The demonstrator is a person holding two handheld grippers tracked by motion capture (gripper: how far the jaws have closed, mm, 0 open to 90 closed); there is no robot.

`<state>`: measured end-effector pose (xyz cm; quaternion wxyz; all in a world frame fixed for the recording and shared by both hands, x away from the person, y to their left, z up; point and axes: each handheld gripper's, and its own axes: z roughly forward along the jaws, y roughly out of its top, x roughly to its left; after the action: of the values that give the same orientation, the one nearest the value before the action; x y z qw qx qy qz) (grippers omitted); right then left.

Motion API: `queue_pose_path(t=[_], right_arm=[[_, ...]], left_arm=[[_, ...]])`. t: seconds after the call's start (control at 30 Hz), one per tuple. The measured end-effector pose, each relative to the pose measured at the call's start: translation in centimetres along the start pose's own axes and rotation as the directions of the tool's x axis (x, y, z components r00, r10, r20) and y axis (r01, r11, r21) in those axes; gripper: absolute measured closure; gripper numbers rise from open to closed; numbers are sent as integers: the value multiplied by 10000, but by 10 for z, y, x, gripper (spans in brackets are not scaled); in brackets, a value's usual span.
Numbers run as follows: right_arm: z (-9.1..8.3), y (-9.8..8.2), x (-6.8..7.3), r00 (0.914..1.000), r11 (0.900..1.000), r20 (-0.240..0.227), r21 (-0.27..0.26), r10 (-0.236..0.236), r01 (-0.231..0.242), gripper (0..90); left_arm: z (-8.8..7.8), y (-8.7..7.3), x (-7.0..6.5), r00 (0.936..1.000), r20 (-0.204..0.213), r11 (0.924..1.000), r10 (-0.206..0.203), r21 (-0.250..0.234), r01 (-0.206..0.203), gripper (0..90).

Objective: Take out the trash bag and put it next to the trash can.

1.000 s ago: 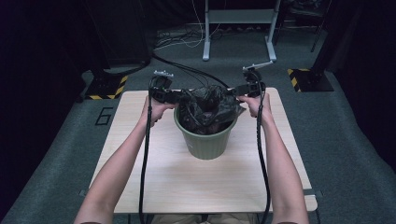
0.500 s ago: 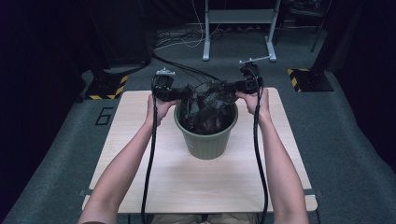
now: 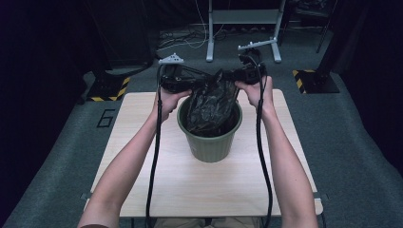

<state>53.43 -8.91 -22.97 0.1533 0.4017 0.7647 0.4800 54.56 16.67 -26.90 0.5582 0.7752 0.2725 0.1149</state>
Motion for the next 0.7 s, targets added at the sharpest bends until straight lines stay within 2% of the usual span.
queue_pose_path(t=[0.07,0.1,0.13,0.17,0.2,0.23,0.27,0.33,0.37,0.4,0.47,0.53,0.63,0.7], right_arm=[[2,1,4,9999,10000,-93,30,-94,94,900],[3,1,5,9998,9999,-196,43,-90,91,900],[4,0,6,9997,9999,-216,49,-140,141,900],[5,0,7,9996,9999,-262,66,-134,136,900],[7,0,8,9993,9999,-345,60,-149,151,900],[7,0,9,9991,9999,-390,58,-155,158,900],[8,0,10,9986,9998,-492,48,-192,195,900],[8,0,11,9977,9996,-612,3,-284,285,900],[8,0,11,9977,9996,-612,3,-284,285,900],[7,1,12,9960,9995,-838,-76,-321,316,900],[6,1,13,9926,9995,-1181,-88,-297,288,900],[5,1,14,9902,9995,-1360,-74,-321,314,900],[3,-1,14,9892,9993,-1417,-101,-376,365,895],[0,-4,12,9886,9995,-1477,-169,-301,279,803]], left_arm=[[7,-1,-4,9987,516,9998,38,170,-47,797],[10,-2,-5,9982,596,9997,-12,243,-2,767],[10,-2,-5,9982,596,9997,-12,243,-2,673],[14,-4,-6,9985,551,9992,-29,405,6,661],[18,-7,-6,9973,737,9994,-17,346,-9,640],[20,-7,-6,9975,710,9993,-8,367,-18,567],[21,-7,-7,9967,799,9994,102,319,-128,543],[24,-6,-10,9975,657,9991,268,307,-289,468],[24,-6,-10,9975,657,9991,268,307,-289,450],[26,-5,-13,9972,477,9979,572,291,-587,452],[29,-4,-15,9969,392,9975,686,141,-692,474],[32,-4,-16,9964,422,9973,731,38,-733,595],[38,-5,-15,9958,418,9965,811,172,-819,812],[41,-5,-15,9963,338,9963,786,315,-797,876]])
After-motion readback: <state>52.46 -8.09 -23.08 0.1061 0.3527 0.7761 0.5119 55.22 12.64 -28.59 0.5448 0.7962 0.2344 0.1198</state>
